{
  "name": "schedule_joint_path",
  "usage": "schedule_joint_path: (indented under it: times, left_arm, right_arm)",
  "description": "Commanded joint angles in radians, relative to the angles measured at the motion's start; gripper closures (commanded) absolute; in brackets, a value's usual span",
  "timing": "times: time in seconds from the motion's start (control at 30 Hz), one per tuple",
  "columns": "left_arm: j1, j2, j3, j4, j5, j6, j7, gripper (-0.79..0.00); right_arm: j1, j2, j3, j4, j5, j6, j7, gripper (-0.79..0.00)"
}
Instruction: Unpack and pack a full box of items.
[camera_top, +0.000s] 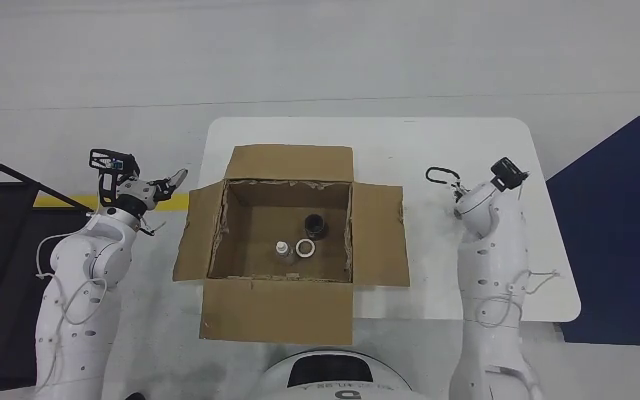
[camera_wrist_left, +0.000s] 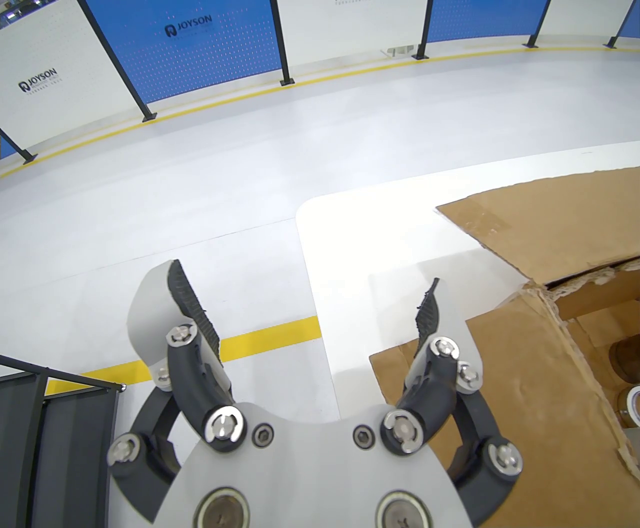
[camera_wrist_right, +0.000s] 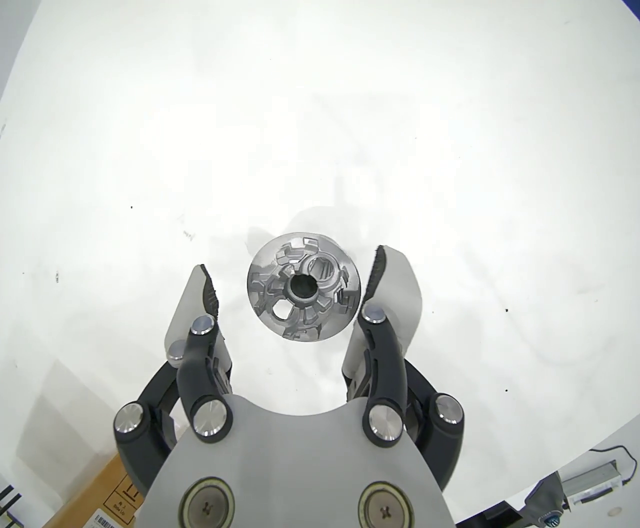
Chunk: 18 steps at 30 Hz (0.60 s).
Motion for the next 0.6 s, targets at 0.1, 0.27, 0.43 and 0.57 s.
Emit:
schedule_joint_path:
  times: [0.1, 0.27, 0.43, 0.57]
  left_arm:
    - [0.0, 0.0, 0.0, 0.0, 0.0, 0.0, 0.0, -0.785]
    - [0.0, 0.0, 0.0, 0.0, 0.0, 0.0, 0.0, -0.785]
    - [0.0, 0.0, 0.0, 0.0, 0.0, 0.0, 0.0, -0.785]
    - [0.0, 0.0, 0.0, 0.0, 0.0, 0.0, 0.0, -0.785]
  right_arm:
    - [0.013, -0.001, -0.018, 0.035, -0.05, 0.035, -0.009, -0.308]
    - [-0.004, -0.003, -0.019, 0.002, -0.065, 0.045, -0.012, 0.0]
    - [-0.064, -0.01, -0.034, -0.147, -0.018, 0.031, -0.013, 0.0]
    - [-0.137, -0.018, -0.062, -0.335, 0.096, -0.003, -0.034, 0.0]
